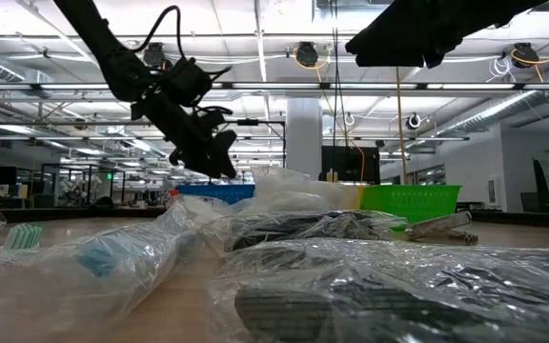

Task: Pick & Place Travel size toiletries
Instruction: Put the nail cutter into the orange basket

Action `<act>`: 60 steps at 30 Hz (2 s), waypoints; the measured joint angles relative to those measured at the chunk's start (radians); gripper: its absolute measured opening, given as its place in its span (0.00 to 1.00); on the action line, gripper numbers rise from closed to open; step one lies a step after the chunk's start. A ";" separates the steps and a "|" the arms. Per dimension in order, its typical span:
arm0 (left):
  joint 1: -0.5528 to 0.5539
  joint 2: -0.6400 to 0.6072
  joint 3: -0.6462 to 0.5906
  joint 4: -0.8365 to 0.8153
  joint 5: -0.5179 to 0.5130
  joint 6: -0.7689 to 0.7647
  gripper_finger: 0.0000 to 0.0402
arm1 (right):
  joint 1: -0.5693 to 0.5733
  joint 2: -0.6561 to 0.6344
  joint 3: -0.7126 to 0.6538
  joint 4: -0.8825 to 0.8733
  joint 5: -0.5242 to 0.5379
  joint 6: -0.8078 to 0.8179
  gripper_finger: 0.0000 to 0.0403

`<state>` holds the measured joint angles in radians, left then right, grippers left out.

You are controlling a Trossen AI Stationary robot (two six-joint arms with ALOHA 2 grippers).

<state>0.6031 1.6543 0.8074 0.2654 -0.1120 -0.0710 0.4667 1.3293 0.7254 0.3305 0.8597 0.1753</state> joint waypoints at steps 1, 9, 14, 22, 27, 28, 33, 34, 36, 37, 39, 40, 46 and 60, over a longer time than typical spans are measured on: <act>-0.004 0.000 0.000 -0.001 0.000 0.014 0.59 | 0.000 0.000 0.000 0.000 0.000 0.000 0.57; -0.045 0.000 0.000 0.001 0.000 0.043 0.66 | 0.000 0.000 0.000 0.000 0.000 0.000 0.57; -0.072 0.000 0.000 0.001 0.000 0.042 0.66 | 0.000 0.000 0.000 0.000 0.000 0.000 0.57; -0.116 0.000 0.000 0.001 0.001 0.040 0.66 | 0.000 0.000 0.000 0.000 0.000 0.015 0.57; -0.143 0.000 0.000 0.001 0.002 0.040 0.66 | 0.000 0.000 0.000 0.000 0.000 0.015 0.57; -0.149 0.000 0.000 0.001 0.002 0.040 0.66 | 0.000 0.000 0.000 0.000 0.000 0.015 0.57; -0.172 0.000 0.000 0.001 0.002 0.040 0.66 | 0.000 0.000 0.000 0.000 0.000 0.015 0.57; -0.177 0.000 0.000 0.001 0.002 0.040 0.66 | 0.000 0.000 0.000 0.000 0.000 0.015 0.57; -0.187 0.000 0.000 0.001 0.002 0.040 0.66 | 0.000 0.000 0.000 0.000 0.000 0.015 0.57; -0.191 0.000 0.000 0.001 0.002 0.040 0.66 | 0.000 0.000 0.000 0.000 0.000 0.015 0.57; -0.200 0.000 0.000 0.001 0.002 0.040 0.66 | 0.000 0.000 0.000 0.000 0.000 0.015 0.57; -0.205 0.000 0.000 0.001 0.002 0.040 0.66 | 0.000 0.000 0.000 0.000 0.000 0.015 0.57; -0.227 0.000 0.000 0.001 0.002 0.040 0.66 | 0.000 0.000 0.000 0.000 -0.003 0.021 0.57; -0.271 0.000 0.000 0.001 0.001 0.040 0.66 | 0.025 0.001 0.007 -0.042 -0.310 0.273 0.53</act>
<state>0.3318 1.6543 0.8074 0.2668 -0.1109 -0.0305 0.4921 1.3300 0.7319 0.2883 0.5497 0.4486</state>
